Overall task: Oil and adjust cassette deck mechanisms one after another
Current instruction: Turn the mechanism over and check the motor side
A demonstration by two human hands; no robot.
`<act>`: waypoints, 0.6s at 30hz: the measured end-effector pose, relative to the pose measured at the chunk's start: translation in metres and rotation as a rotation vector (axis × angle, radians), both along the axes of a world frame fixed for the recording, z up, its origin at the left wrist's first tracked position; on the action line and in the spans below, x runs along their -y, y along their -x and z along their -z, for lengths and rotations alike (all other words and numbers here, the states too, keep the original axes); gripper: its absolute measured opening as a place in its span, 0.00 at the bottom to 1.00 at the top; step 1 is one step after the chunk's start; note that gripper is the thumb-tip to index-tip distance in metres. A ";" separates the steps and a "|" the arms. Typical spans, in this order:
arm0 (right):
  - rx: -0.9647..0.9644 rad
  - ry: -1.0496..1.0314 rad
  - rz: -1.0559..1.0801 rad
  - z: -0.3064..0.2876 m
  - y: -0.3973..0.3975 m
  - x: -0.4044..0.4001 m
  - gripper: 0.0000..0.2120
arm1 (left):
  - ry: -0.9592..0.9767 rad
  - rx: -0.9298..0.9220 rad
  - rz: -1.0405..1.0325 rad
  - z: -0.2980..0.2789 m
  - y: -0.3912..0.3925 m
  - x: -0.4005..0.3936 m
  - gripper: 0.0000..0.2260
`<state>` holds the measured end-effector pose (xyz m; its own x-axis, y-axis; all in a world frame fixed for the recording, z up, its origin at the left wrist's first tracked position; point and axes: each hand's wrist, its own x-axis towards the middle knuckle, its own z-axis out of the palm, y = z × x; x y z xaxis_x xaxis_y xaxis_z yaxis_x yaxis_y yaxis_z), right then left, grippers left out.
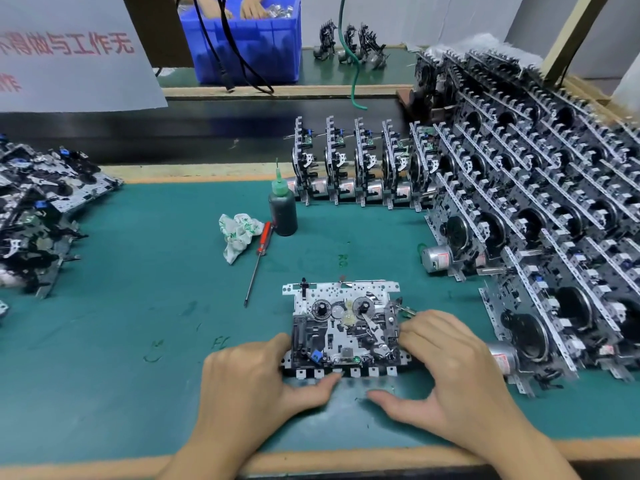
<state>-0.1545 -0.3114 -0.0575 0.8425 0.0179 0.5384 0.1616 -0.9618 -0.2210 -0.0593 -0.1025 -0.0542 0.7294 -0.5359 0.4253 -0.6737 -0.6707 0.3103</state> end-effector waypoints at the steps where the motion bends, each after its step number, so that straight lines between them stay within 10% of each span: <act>1: 0.002 0.004 0.002 0.000 0.000 0.000 0.25 | -0.001 -0.008 0.006 0.000 -0.001 -0.001 0.25; 18: -0.034 0.082 0.002 -0.001 0.000 0.000 0.27 | -0.021 -0.037 0.225 -0.008 0.000 -0.010 0.20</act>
<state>-0.1544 -0.3111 -0.0569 0.8603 0.0592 0.5063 0.1538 -0.9771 -0.1469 -0.0593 -0.0921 -0.0462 0.6055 -0.6952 0.3874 -0.7954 -0.5118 0.3248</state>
